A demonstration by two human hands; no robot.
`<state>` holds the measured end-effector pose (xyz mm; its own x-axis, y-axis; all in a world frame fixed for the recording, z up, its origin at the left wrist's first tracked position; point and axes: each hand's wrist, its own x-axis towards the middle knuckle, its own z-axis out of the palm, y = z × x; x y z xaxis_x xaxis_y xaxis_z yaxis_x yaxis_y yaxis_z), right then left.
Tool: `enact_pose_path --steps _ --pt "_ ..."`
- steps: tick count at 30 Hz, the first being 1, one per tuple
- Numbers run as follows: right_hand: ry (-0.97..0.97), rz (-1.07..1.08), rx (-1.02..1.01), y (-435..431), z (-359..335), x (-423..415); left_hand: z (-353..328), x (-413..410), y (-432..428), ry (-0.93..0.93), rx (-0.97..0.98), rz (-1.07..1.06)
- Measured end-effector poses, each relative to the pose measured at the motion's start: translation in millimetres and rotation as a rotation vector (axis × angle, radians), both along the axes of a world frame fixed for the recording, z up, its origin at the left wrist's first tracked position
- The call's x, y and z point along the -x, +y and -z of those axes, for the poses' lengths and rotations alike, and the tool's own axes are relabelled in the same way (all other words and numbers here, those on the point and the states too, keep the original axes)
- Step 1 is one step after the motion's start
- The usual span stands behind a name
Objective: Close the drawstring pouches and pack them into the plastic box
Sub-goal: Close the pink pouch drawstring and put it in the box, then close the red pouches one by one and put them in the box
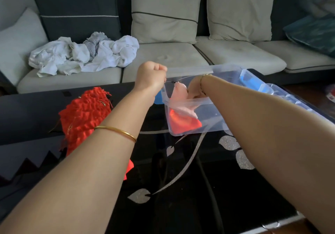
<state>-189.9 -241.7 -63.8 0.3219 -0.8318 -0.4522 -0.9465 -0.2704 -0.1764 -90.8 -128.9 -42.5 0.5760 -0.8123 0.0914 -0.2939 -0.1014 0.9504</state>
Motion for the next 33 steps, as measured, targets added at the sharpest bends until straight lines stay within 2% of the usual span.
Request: enact_pose_path --steps 1,3,5,10,14,16,17,19,21,24,28,33 --pt "-0.022 -0.024 0.031 3.8 0.7 0.8 1.3 -0.7 -0.2 -0.003 0.006 -0.006" --pt "0.109 -0.144 0.057 2.0 1.2 -2.0 2.3 -1.2 1.7 -0.004 0.012 -0.019" --pt "0.113 -0.164 0.086 4.8 -1.3 -4.9 1.3 -1.3 5.7 -0.004 0.024 -0.030" --pt "-0.413 0.004 0.104 26.1 -31.4 0.4 0.4 -11.3 36.4 -0.011 0.060 -0.098" --pt "-0.921 0.102 0.352 82.0 -57.2 -4.7 19.1 -23.8 77.9 0.019 0.039 -0.208" --pt "-1.150 0.102 0.295 129.2 -51.3 -13.2 35.1 -29.7 105.8 0.034 0.007 -0.290" --pt "-1.185 0.087 0.226 152.4 -42.4 -18.2 44.7 -32.9 119.4 0.031 -0.018 -0.333" --pt "-1.117 0.047 0.058 184.8 -11.7 -31.0 61.2 -39.5 142.5 -0.014 -0.085 -0.429" --pt "-0.945 0.028 -0.064 202.6 25.4 -43.0 71.4 -43.5 162.2 -0.061 -0.189 -0.510" --pt "-0.798 0.004 -0.070 215.4 65.5 -57.4 77.9 -45.7 182.1 -0.094 -0.390 -0.508" --pt "-0.781 -0.006 0.002 223.1 82.9 -72.1 88.4 -56.3 186.9 -0.098 -0.478 -0.490" --pt "-0.826 0.071 -0.079 221.2 91.3 -84.6 98.6 -63.9 180.0 0.047 -0.408 -0.441"
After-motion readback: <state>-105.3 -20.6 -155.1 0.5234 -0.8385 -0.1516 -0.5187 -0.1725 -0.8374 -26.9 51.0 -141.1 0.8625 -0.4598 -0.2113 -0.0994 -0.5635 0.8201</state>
